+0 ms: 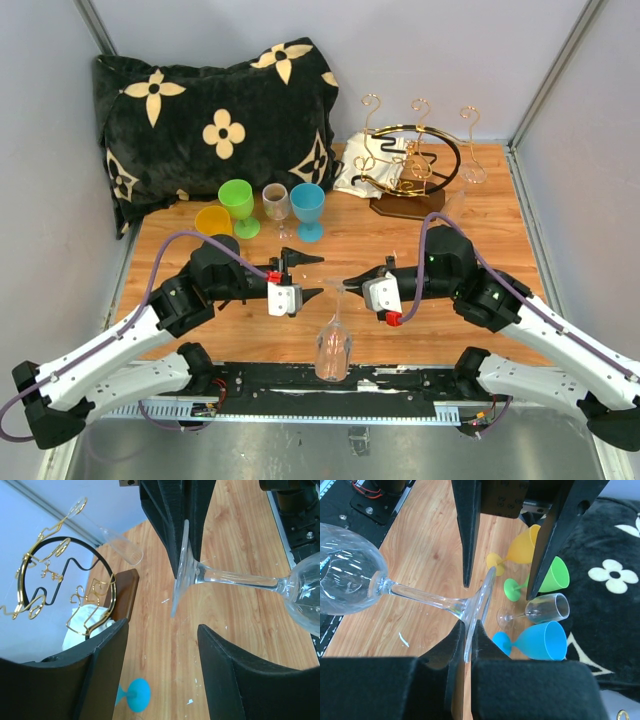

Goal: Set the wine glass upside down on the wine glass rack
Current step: Turn the wine glass upside down at the wine rack.

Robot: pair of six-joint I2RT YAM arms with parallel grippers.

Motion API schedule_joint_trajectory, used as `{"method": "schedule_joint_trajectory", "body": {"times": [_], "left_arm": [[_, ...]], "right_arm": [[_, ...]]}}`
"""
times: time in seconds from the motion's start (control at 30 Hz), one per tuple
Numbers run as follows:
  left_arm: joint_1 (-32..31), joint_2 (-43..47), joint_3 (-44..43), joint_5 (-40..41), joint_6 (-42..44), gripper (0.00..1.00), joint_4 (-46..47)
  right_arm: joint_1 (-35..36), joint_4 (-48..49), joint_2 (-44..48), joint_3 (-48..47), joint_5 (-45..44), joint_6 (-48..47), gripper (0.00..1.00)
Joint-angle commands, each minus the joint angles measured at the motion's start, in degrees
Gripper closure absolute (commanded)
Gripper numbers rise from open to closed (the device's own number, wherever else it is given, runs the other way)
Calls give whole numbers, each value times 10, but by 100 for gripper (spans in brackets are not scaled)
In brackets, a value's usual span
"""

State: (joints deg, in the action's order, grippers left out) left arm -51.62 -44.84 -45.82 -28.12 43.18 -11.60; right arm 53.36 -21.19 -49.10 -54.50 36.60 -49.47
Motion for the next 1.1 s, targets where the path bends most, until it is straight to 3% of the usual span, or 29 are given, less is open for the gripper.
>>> {"method": "schedule_joint_trajectory", "body": {"times": [0.0, 0.17, 0.47, 0.9, 1.07], "left_arm": [[-3, -8, -19, -11, 19, 39, 20], [-4, -20, -27, -26, 17, 44, 26], [-10, -31, -37, -63, 29, 66, 26], [-13, -40, -34, -77, 52, 78, 20], [-13, -42, -35, -73, 58, 92, 18]], "right_arm": [[-1, 49, 9, -6, 27, 10, 99], [-1, 55, 2, -7, 27, 12, 99], [-1, 41, -19, -20, 38, 7, 99], [-1, 51, -34, -21, 44, 2, 98], [-1, 51, -34, -21, 42, 1, 97]]}}
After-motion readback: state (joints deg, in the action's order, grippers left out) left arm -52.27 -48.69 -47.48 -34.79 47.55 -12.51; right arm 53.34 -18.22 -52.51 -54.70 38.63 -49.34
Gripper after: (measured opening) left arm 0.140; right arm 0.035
